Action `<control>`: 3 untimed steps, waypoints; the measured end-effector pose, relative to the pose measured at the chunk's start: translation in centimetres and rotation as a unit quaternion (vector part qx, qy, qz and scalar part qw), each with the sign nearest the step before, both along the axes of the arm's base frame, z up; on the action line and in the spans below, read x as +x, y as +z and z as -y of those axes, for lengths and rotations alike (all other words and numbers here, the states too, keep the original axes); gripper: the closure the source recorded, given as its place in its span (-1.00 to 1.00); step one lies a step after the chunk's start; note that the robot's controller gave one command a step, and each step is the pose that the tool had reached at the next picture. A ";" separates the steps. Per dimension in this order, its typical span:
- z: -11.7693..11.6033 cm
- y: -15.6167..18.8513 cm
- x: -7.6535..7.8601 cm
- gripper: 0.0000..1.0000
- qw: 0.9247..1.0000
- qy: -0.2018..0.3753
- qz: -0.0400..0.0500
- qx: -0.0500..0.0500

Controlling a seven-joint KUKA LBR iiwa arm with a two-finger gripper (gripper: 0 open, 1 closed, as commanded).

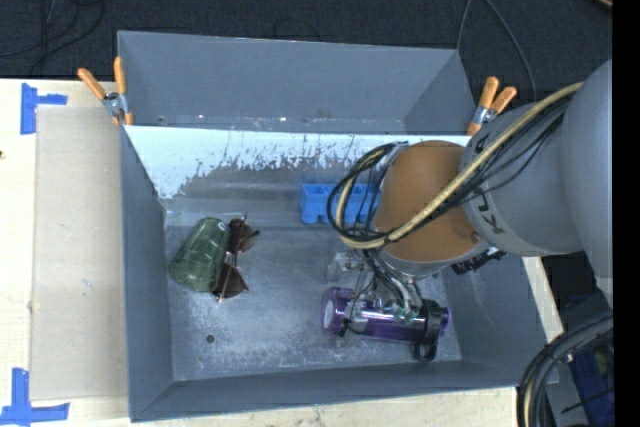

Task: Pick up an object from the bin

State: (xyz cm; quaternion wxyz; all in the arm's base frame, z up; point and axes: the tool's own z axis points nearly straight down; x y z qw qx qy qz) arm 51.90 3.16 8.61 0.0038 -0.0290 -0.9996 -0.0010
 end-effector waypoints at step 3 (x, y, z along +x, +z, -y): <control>1.4 -1.5 -2.2 -1.00 0.996 0.091 -0.001 0.001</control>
Offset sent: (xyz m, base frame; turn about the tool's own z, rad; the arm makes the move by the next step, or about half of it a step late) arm -0.0355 -0.0340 -0.0161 -0.2944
